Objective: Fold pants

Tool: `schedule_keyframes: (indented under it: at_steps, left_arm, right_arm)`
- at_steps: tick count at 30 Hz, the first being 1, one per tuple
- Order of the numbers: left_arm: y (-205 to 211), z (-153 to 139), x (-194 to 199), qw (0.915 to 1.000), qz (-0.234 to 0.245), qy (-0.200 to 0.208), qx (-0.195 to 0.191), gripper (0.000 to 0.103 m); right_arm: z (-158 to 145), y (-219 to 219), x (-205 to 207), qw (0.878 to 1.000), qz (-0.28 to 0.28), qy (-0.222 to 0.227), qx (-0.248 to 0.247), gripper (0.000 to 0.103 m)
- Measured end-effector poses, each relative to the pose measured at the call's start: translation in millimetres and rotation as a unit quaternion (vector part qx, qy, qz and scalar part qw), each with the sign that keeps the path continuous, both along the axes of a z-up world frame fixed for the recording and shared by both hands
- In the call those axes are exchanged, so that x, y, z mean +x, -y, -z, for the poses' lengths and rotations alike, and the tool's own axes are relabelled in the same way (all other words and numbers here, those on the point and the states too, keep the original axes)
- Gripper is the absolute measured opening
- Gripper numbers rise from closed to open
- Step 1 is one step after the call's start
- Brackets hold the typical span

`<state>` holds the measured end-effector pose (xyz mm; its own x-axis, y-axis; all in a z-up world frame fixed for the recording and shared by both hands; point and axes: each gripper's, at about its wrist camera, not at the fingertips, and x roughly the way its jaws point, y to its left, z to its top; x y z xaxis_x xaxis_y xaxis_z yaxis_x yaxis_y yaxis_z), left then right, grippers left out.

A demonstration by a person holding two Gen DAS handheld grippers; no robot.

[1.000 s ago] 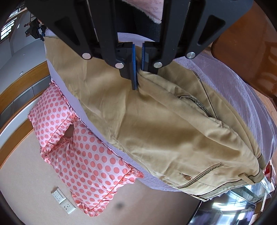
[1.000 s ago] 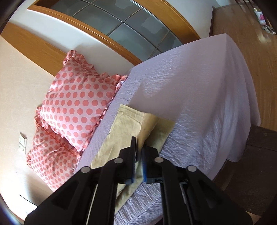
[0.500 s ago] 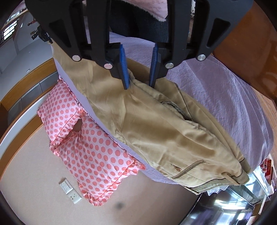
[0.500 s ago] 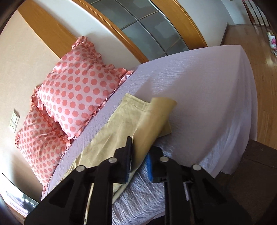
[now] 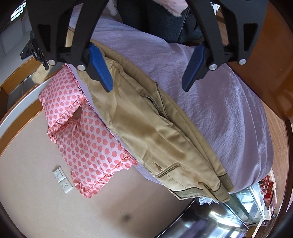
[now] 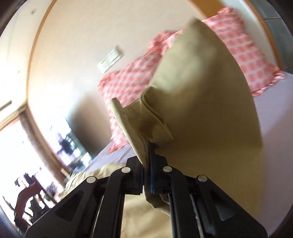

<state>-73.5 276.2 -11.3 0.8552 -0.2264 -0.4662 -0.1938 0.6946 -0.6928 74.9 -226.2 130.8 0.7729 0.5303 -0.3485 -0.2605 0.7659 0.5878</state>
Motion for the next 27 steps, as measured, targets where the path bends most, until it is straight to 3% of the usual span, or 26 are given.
schedule_keyframes:
  at_steps: [2,5,6,7,12,17,20,27]
  left_arm:
    - [4,-3,-1,0.9999,0.008,0.010,0.004,0.089]
    - [10,-6,-1,0.9992,0.030,0.020,0.016,0.093]
    - [13,-7,1,0.9988,0.039,0.019,0.024,0.094]
    - [17,-7,4,0.9983,0.046,0.012,0.034,0.094]
    - [30,-1,22,0.9973,0.066,0.000,0.032,0.095]
    - [39,-1,40,0.9974,0.064,-0.008,0.032,0.094]
    - [34,-5,45,0.9982,0.045,-0.015,0.037,0.093]
    - [-17,-29,44,0.9981,-0.051,-0.003,0.033,0.091]
  right_arm:
    - [15,-62,9,0.993,-0.104,-0.036,-0.049,0.010]
    - [37,-116,0,0.974,-0.178,-0.066,-0.125,0.051]
    - [40,-119,-5,0.973,-0.184,-0.064,-0.126,0.068]
    - [40,-117,-8,0.974,-0.183,-0.059,-0.119,0.077]
    - [37,-86,-4,0.985,-0.139,-0.063,-0.083,0.083]
    - [51,-82,-1,0.986,-0.121,-0.094,-0.067,0.084]
    - [55,-85,-2,0.985,-0.125,-0.099,-0.066,0.085]
    - [58,-85,-4,0.985,-0.131,-0.096,-0.057,0.088]
